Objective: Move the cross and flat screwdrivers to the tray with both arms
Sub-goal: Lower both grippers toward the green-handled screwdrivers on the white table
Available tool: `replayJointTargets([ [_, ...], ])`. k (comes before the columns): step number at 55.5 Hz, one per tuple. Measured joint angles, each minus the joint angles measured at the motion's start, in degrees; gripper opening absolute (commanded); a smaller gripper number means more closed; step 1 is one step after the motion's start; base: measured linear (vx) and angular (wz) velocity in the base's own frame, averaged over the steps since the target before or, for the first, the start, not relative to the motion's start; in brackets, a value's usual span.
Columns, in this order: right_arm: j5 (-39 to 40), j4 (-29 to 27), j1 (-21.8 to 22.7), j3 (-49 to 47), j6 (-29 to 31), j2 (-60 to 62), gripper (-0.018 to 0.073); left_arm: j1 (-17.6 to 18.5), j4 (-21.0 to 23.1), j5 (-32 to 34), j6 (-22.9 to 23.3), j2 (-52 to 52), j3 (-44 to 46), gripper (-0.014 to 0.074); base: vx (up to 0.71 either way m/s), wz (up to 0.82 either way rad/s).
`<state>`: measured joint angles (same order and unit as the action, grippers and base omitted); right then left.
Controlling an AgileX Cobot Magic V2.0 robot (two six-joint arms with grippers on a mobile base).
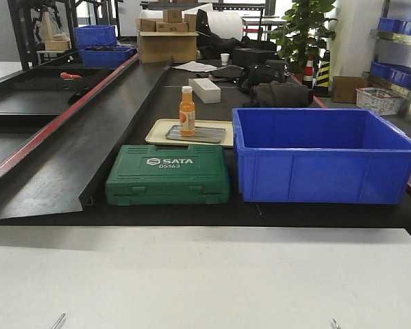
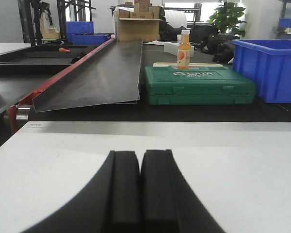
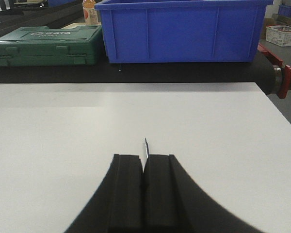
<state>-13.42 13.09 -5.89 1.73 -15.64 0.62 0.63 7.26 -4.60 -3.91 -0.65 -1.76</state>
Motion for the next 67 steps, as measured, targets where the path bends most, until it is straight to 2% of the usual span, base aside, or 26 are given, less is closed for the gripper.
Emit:
replayJointTargets([
  [42,0.00,0.00,0.00,0.00,0.00,0.00,-0.0008,0.00,0.00,0.58,0.00,0.00,0.00,-0.0006,0.00,0.00],
  [51,0.55,0.24,0.00,0.00,0.00,0.00,-0.0008,0.00,0.00,3.18,0.00,0.00,0.00,-0.0006,0.00,0.00],
  [59,5.55,0.41,0.00,0.00,-0.15,0.00,-0.0008,0.00,0.00,8.43,0.17,0.00,0.07,-0.0006,0.00,0.00],
  [63,13.12,0.41,0.00,0.09,-0.55,0.00,-0.0008,0.00,0.00,9.71,0.17,0.00,1.17,-0.0004,0.00,0.00],
  [67,17.51,0.41,0.00,-0.57,-0.80,0.00,-0.0008,0.00,0.00,10.03,0.17,0.00,3.35,-0.0003,0.00,0.00],
])
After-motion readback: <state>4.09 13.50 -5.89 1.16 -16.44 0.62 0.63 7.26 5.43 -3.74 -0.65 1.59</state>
